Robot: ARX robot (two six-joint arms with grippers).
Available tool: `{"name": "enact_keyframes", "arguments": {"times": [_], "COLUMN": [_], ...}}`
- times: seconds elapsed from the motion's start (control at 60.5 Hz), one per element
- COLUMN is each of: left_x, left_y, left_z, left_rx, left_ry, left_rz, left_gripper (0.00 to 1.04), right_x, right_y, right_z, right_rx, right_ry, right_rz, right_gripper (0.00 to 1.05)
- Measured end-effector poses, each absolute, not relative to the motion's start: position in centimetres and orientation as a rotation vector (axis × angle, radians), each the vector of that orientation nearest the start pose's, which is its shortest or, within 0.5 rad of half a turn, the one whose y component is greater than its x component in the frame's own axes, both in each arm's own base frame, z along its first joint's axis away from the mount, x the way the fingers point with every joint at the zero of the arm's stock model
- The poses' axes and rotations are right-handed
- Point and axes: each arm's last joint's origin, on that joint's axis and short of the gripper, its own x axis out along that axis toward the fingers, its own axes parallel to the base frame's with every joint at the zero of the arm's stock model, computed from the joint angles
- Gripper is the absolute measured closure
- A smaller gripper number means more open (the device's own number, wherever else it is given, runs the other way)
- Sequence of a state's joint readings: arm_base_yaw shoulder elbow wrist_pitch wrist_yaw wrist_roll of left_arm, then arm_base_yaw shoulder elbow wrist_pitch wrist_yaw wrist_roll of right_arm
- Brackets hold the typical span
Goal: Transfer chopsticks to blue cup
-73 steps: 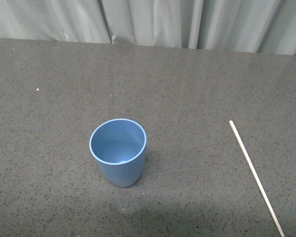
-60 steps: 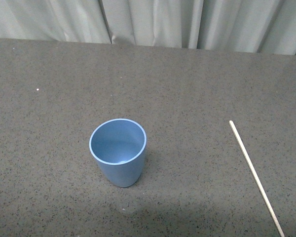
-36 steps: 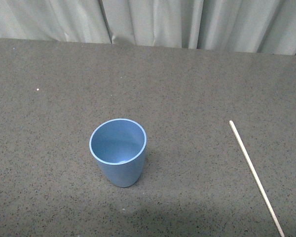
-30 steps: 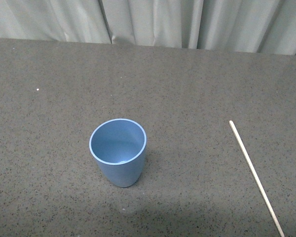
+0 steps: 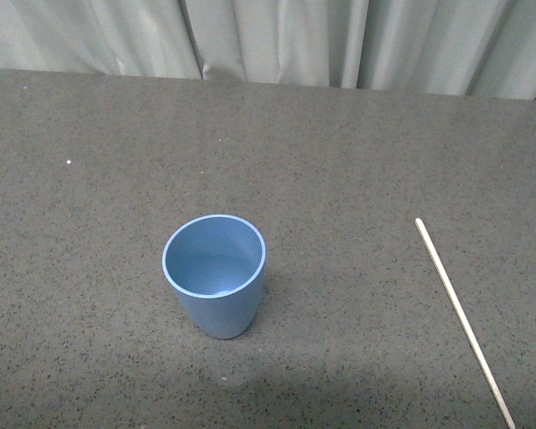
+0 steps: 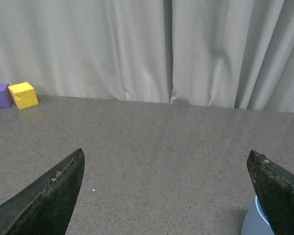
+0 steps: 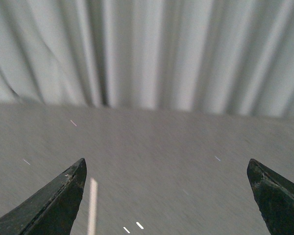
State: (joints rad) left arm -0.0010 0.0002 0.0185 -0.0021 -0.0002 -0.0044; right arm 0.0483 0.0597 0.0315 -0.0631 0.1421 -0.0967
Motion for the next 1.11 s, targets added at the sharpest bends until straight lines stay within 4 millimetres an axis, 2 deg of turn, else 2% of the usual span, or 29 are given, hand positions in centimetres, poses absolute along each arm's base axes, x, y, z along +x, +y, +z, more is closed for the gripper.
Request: {"name": "enact_keyframes", "arguments": {"times": [0.066,0.149,0.298,0.446,0.562,0.793,0.992,1.107], "left_x": [9.7,9.7,9.7,9.7,9.7,9.7,9.7,9.7], "left_y": [0.0,0.0,0.0,0.0,0.0,0.0,0.0,0.0], "left_z": [17.0,17.0,17.0,17.0,17.0,17.0,17.0,17.0], "left_rx": [-0.004,-0.004,-0.004,-0.004,-0.004,-0.004,-0.004,-0.004], "left_ry": [-0.016,-0.016,-0.016,-0.016,-0.016,-0.016,-0.016,-0.016], "left_rz": [0.0,-0.001,-0.001,-0.001,-0.001,-0.001,-0.001,-0.001], "left_gripper": [0.07,0.07,0.07,0.07,0.07,0.07,0.07,0.07], "right_x": [10.7,11.9,17.5,21.9,25.5,28.6,29.7,30.3], "right_y": [0.3,0.7,1.6,2.4,3.6,5.5,6.1,6.3], "right_z": [16.3,16.5,16.9,15.8,13.4,9.5,6.9,6.1], "right_rx": [-0.222,-0.25,-0.205,-0.148,-0.097,-0.064,-0.048,-0.036], "right_ry": [0.191,0.261,0.478,0.651,0.873,1.088,1.186,1.21], "right_rz": [-0.075,-0.001,0.109,0.148,0.189,0.188,0.159,0.144], "right_gripper": [0.09,0.09,0.09,0.09,0.09,0.09,0.09,0.09]}}
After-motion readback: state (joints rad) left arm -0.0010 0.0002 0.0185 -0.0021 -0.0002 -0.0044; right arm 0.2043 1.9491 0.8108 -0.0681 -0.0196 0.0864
